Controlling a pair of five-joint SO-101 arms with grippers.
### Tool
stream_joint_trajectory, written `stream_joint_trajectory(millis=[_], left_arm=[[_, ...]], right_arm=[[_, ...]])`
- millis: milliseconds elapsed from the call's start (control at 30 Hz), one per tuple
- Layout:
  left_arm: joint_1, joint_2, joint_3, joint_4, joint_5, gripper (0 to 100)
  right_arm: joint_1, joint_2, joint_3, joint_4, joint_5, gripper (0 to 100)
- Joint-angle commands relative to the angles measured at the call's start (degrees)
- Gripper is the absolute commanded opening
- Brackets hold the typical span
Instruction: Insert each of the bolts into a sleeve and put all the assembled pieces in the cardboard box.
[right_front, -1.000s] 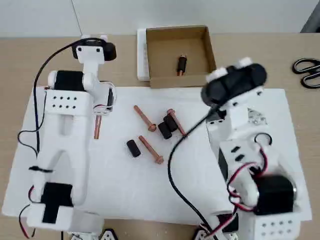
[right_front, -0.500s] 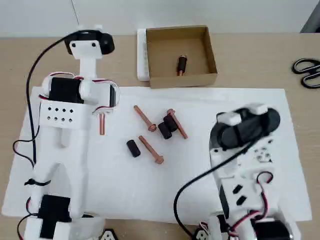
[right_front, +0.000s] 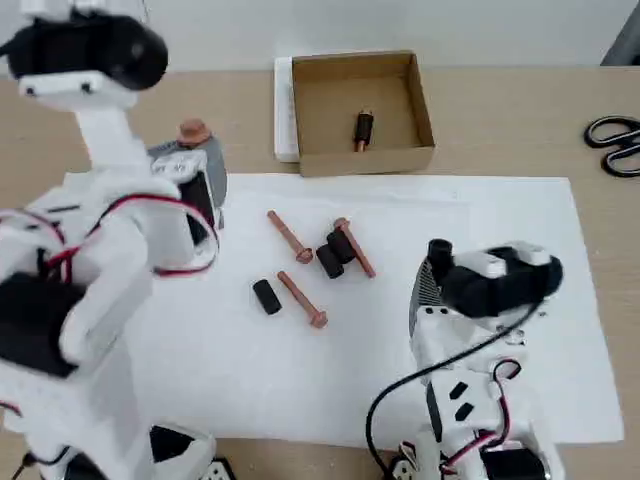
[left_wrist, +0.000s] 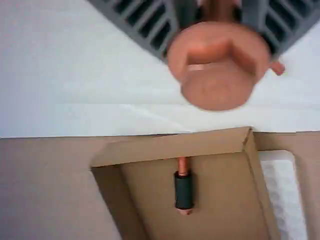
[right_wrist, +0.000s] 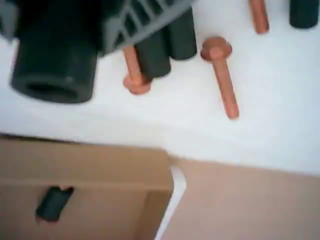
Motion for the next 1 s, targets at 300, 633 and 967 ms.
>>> stream_joint_trajectory(millis=[300,633,967], left_arm=[[10.46,-17.23,10.07,-1.23,5.10,1],[10.46,-21.27,40.40,-34.81,9.32,1],[12.75,-14.07,50.51,-41.76,10.02,1]], right_arm=[[-8.92,-1.27,1.76,-5.41,-1.85,0.4],[-15.69,-1.27,2.37,-5.41,-2.11,0.4],[-15.69,-1.27,3.43,-4.97,-1.76,0.4]])
